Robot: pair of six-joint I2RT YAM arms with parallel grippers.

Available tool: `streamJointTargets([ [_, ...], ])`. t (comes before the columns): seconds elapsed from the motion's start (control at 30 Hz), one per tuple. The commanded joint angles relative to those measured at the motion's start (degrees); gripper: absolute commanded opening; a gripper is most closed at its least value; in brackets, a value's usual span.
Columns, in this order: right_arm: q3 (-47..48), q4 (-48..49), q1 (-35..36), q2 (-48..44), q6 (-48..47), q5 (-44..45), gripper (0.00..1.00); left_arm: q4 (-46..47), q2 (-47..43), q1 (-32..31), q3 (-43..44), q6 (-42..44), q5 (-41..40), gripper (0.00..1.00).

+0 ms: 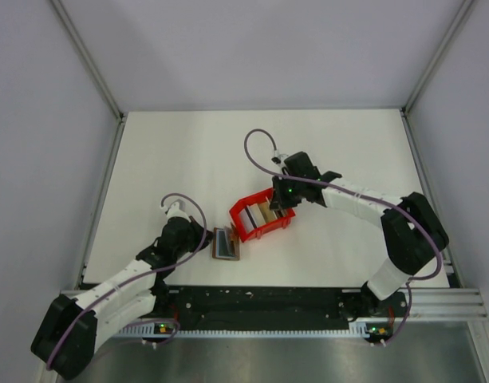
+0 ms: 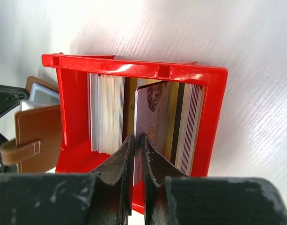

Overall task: Put the credit cards into the card holder
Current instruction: Pick up the credit card from the storage box.

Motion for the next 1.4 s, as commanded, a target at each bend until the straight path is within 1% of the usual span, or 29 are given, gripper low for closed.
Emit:
streamJointTargets([
  [0.0, 0.5, 3.3, -0.2, 1.6, 1.2, -5.8, 0.05, 3.1, 0.4, -0.1, 1.1, 0.7, 0.4, 0.00],
  [0.27, 0.7, 4.3, -0.2, 2.8, 1.8, -8.5, 0.07, 3.5, 0.8, -0.1, 1.5, 0.7, 0.6, 0.00],
  [0.33, 0.8, 4.5, -0.3, 3.1, 1.8, -9.4, 0.12, 3.4, 0.7, -0.1, 1.5, 0.8, 0.7, 0.00],
  [0.47, 0.7, 5.6, -0.3, 3.2, 2.1, -11.3, 0.15, 3.3, 0.6, -0.1, 1.5, 0.8, 0.9, 0.00],
  [0.53, 0.5, 5.9, -0.3, 3.0, 2.4, -10.9, 0.12, 3.1, 0.6, -0.1, 1.6, 0.9, 0.9, 0.00],
  [0.57, 0.7, 5.9, -0.3, 3.0, 2.5, -10.8, 0.09, 3.1, 0.5, -0.1, 1.7, 1.0, 0.9, 0.00],
  [0.67, 0.4, 6.1, -0.5, 2.6, 2.5, -11.4, 0.08, 2.3, 0.0, -0.1, 2.3, 1.3, 0.9, 0.00],
  [0.77, 0.4, 6.1, -0.8, 2.4, 2.5, -11.2, 0.01, 1.4, -0.6, -0.1, 2.9, 1.6, 1.0, 0.00],
  [0.8, 0.2, 6.3, -1.1, 2.2, 2.5, -11.3, 0.00, 0.9, -0.8, -0.1, 3.3, 1.8, 1.0, 0.00],
  [1.0, -0.4, 6.7, -2.1, 0.5, 3.1, -12.7, 0.00, -1.2, -2.5, -0.1, 4.2, 2.6, 0.7, 0.00],
  [1.37, -0.5, 7.7, -2.1, 0.8, 4.7, -16.7, 0.00, -0.1, -1.5, -0.1, 4.3, 2.5, 1.1, 0.00],
])
